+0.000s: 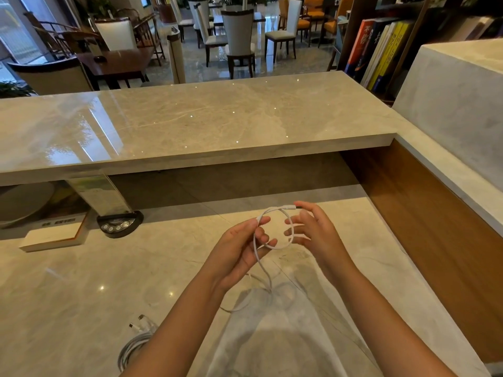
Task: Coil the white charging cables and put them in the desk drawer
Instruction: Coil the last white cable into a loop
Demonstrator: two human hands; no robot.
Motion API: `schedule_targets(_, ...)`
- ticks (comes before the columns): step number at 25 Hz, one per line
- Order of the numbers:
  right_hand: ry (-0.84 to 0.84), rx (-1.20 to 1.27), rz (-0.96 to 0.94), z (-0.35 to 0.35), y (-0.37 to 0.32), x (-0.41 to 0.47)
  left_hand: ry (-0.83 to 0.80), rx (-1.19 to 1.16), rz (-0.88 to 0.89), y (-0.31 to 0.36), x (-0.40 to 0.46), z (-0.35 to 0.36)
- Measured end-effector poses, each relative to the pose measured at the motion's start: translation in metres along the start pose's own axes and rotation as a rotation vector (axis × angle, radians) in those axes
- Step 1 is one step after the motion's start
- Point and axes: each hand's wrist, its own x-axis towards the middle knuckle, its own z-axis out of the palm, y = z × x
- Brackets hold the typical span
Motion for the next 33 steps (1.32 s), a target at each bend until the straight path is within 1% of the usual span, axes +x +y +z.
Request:
schedule_targets(1,-0.048,0.050,0.059,0.003,0.007,-0.004,-0.013,-0.081,-0.002,0.001,0.002,-0.001)
schedule_targets(2,-0.139,0.062,0.091,0.006,0.015,-0.010,-0.026,-0.131,0.002,0.002,0.003,-0.002)
schedule_targets(3,-0.268,0.024,0.105,0.010,0.020,-0.016,-0.032,-0.143,0.015,0.004,0.004,-0.003)
schedule_targets(5,-0.506,-0.075,0.128,0.017,0.022,-0.027,-0.009,-0.091,0.058,0.006,0.005,-0.005)
schedule_targets(6,-0.566,-0.091,0.140,0.020,0.021,-0.030,0.012,-0.061,0.085,0.008,0.006,-0.006)
schedule_targets(8,-0.596,-0.112,0.146,0.022,0.019,-0.033,0.044,-0.040,0.149,0.016,0.006,-0.012)
schedule_targets(11,-0.641,-0.250,0.148,0.006,0.025,-0.029,0.057,-0.085,0.222,0.036,0.008,-0.026)
schedule_targets(14,-0.642,-0.426,0.145,-0.022,0.022,-0.017,0.052,-0.045,0.245,0.045,0.007,-0.037)
schedule_targets(16,-0.665,-0.497,0.164,-0.044,0.012,-0.004,0.055,-0.018,0.263,0.047,0.004,-0.040)
schedule_targets(18,-0.713,-0.598,0.202,-0.068,0.003,0.007,0.064,-0.064,0.301,0.054,0.002,-0.045)
schedule_targets(19,-0.711,-0.655,0.213,-0.079,0.001,0.011,0.080,-0.098,0.323,0.060,0.001,-0.050)
schedule_targets(21,-0.645,-0.703,0.213,-0.093,-0.003,0.018,0.108,-0.131,0.343,0.070,-0.001,-0.056)
schedule_targets(23,-0.604,-0.711,0.202,-0.093,-0.010,0.021,0.070,-0.115,0.292,0.069,-0.003,-0.057)
schedule_targets(25,-0.619,-0.819,0.176,-0.078,-0.015,0.020,-0.053,-0.089,0.219,0.059,-0.006,-0.050)
schedule_targets(26,-0.612,-0.802,0.154,-0.063,-0.017,0.017,-0.114,-0.079,0.180,0.052,-0.004,-0.046)
schedule_targets(28,-0.631,-0.617,0.094,-0.025,-0.023,0.005,-0.194,-0.072,0.126,0.039,0.000,-0.040)
schedule_targets(30,-0.721,-0.422,0.077,0.010,-0.020,-0.007,-0.226,-0.081,0.101,0.029,0.003,-0.033)
schedule_targets(33,-0.847,-0.185,0.211,0.020,-0.009,-0.013,-0.222,-0.080,0.086,0.028,0.000,-0.032)
